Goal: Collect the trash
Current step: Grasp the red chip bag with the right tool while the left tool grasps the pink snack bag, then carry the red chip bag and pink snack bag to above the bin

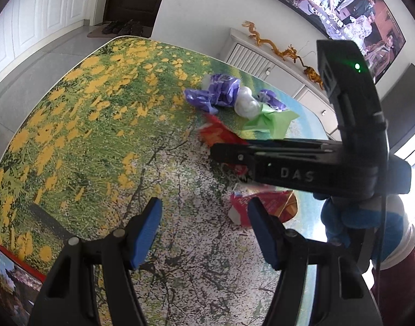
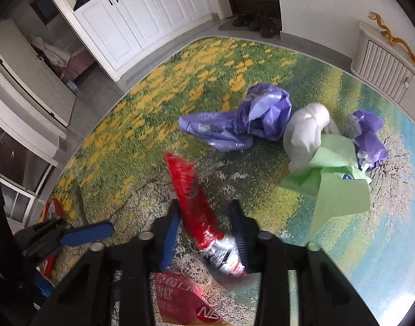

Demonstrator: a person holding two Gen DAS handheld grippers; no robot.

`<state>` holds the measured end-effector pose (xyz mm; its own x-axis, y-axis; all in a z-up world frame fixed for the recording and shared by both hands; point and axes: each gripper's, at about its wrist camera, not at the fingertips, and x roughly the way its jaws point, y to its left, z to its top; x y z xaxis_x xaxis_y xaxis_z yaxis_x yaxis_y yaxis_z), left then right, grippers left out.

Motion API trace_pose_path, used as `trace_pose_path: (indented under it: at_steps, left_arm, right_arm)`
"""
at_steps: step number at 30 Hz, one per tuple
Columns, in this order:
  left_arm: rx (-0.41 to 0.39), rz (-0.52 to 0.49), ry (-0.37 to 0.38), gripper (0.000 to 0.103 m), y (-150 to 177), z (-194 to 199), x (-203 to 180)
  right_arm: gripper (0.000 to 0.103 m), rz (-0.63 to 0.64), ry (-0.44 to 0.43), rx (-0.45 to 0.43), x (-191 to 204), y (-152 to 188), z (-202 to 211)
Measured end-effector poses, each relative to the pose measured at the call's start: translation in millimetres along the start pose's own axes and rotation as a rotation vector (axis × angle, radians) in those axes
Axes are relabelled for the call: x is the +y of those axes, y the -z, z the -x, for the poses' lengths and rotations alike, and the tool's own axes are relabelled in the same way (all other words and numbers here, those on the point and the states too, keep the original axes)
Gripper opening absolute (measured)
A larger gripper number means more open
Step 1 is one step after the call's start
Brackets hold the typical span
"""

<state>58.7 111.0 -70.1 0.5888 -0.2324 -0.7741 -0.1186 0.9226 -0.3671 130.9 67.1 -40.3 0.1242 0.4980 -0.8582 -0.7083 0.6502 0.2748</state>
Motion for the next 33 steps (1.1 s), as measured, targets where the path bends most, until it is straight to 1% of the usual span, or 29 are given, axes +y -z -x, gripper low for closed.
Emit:
trace_pose_path:
  at_steps: [3, 5, 8, 12, 14, 17, 21, 26, 28, 29, 30, 32, 33]
  left_arm:
    - [-0.013, -0.04, 0.021, 0.064, -4, 3, -7]
    - [-0.007, -0.082, 0.046, 0.064, -7, 2, -15]
    - [0.001, -0.142, 0.054, 0.064, -9, -3, -30]
    - [0.012, -0.153, 0.061, 0.068, -13, -13, -50]
    - [0.008, -0.159, 0.051, 0.068, -17, -20, -59]
    - [0.015, -0.181, 0.015, 0.068, -18, -33, -70]
    - [0.044, -0.203, 0.006, 0.068, -5, -40, -71]
    - [-0.007, -0.25, -0.014, 0.067, 9, -38, -73]
    - [-0.022, -0.272, -0.026, 0.065, 14, -37, -76]
    - [-0.025, -0.29, -0.034, 0.044, 17, -37, -78]
    - [0.004, -0.301, -0.027, 0.029, 19, -42, -79]
    - [-0.001, -0.32, -0.039, 0.028, 26, -40, -82]
    - [-0.003, -0.326, -0.034, 0.028, 29, -40, -84]
  right_arm:
    - [0.022, -0.038, 0.007, -0.012, -10, 8, 5]
    - [0.022, -0.096, 0.007, -0.035, -24, 17, 12]
    - [0.021, -0.184, 0.006, -0.076, -46, 36, 26]
    - [0.021, -0.288, 0.029, -0.13, -72, 68, 48]
    - [0.021, -0.335, 0.04, -0.157, -84, 85, 60]
    - [0.021, -0.409, 0.042, -0.205, -100, 111, 79]
    - [0.021, -0.452, 0.044, -0.259, -111, 135, 103]
    - [0.021, -0.473, 0.045, -0.297, -110, 159, 121]
    - [0.021, -0.486, 0.045, -0.313, -111, 169, 127]
    - [0.021, -0.494, 0.043, -0.321, -112, 175, 130]
    - [0.021, -0.503, 0.042, -0.33, -111, 179, 135]
    - [0.021, -0.516, 0.044, -0.343, -104, 186, 137]
    - [0.021, -0.522, 0.046, -0.349, -102, 190, 139]
